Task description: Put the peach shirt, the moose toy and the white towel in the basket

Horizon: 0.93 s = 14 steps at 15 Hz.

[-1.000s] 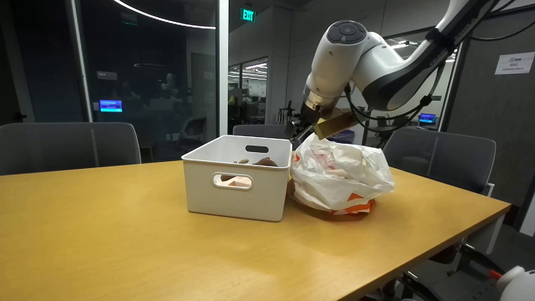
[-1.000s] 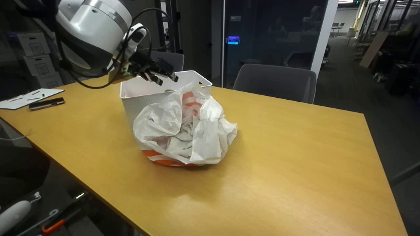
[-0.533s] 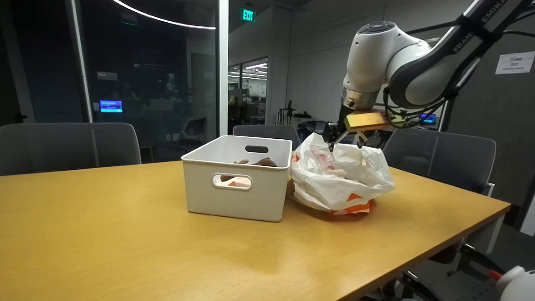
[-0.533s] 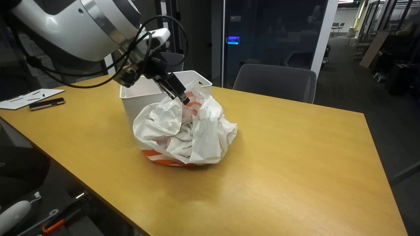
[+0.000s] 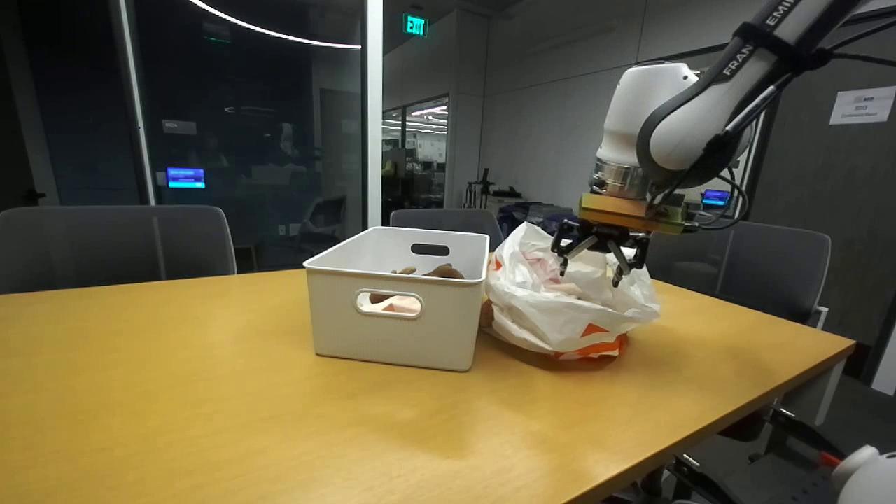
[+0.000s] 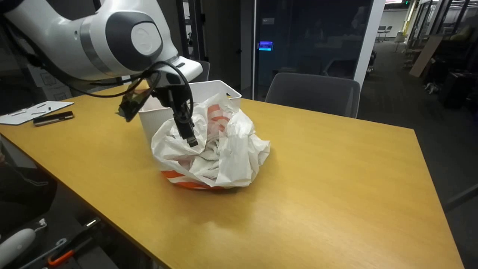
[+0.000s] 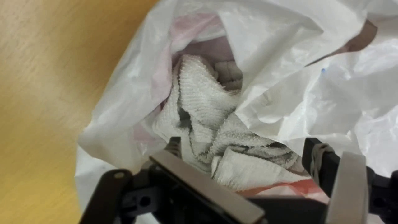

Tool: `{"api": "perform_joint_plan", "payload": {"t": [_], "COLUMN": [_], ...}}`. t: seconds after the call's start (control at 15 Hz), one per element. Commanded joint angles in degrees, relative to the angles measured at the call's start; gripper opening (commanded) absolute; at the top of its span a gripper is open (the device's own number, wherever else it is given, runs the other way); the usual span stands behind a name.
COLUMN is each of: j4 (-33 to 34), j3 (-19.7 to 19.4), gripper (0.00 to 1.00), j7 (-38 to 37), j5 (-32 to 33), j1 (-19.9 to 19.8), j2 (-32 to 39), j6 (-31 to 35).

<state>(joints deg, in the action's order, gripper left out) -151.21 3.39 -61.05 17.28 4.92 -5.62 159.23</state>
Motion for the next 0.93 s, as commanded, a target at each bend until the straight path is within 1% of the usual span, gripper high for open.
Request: {"api": "perform_joint_plan", "payload": {"t": [0.0, 0.2, 0.33, 0.4, 0.53, 0.6, 0.67, 0.73, 0.8, 0.87], "j4": [1.03, 1.79, 2.83, 3.56, 5.84, 6.95, 7.52, 6.29, 5.61, 5.75], "j3": [-0.34, -0.19, -0.62, -0.97, -2.73, -3.27, -3.53, -2.69, -2.66, -2.62], "gripper": [1.0, 1.0, 1.0, 1.0, 1.0, 1.0, 1.0, 1.0, 1.0, 1.0], "j7": [-2.5, -6.94, -11.66, -13.82, -20.64, -22.5, -23.66, -22.09, -20.91, -20.91], "j5": [-3.77, 1.14, 8.19, 11.09, 20.42, 23.15, 24.91, 23.07, 22.02, 22.02], "j1": [-0.49, -2.2, -3.36, -3.41, -3.28, -2.87, -2.6, -2.64, -3.22, -3.12], "j2": [2.27, 5.6, 7.83, 8.97, 10.03, 10.79, 11.3, 10.67, 10.22, 10.5], "j6": [7.24, 11.34, 12.57, 12.83, 12.27, 11.65, 11.35, 11.81, 11.1, 11.1]}}
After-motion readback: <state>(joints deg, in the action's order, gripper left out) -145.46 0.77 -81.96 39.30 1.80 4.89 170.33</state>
